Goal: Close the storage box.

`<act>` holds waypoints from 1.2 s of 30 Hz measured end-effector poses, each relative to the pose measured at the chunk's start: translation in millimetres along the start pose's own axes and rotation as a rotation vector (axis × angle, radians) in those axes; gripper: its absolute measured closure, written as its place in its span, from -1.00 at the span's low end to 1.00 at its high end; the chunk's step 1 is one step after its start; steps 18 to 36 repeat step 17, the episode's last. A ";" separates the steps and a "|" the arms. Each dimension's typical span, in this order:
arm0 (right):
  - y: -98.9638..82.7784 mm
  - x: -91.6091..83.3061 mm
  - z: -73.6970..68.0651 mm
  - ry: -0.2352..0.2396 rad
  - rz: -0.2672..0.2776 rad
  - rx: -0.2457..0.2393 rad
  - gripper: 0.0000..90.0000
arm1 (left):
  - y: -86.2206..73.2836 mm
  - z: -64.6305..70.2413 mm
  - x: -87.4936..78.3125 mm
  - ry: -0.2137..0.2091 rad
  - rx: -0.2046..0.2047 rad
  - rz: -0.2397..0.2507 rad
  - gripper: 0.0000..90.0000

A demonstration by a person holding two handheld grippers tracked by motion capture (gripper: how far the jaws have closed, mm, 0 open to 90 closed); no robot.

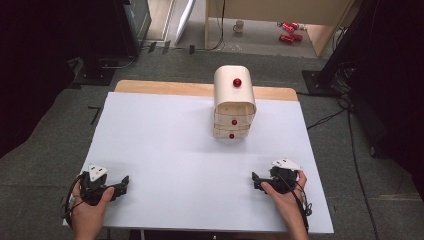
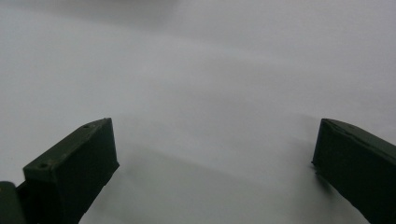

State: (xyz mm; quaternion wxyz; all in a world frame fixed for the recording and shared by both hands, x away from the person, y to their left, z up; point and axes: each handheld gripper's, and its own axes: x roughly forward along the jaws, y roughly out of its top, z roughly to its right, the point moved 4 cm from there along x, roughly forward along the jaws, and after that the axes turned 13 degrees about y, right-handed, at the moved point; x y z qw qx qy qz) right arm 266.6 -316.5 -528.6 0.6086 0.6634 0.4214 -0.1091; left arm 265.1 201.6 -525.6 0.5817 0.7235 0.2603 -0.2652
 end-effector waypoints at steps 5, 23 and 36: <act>-9.1 -12.2 8.3 -0.021 -0.009 -0.003 -1.00 | 0.0 0.1 0.0 0.000 0.000 0.000 -0.80; -16.9 -17.5 11.1 -0.063 -0.011 -0.043 -0.96 | 0.0 0.0 0.0 0.000 0.000 -0.001 -0.80; -16.9 -17.5 11.1 -0.063 -0.011 -0.043 -0.96 | 0.0 0.0 0.0 0.000 0.000 -0.001 -0.80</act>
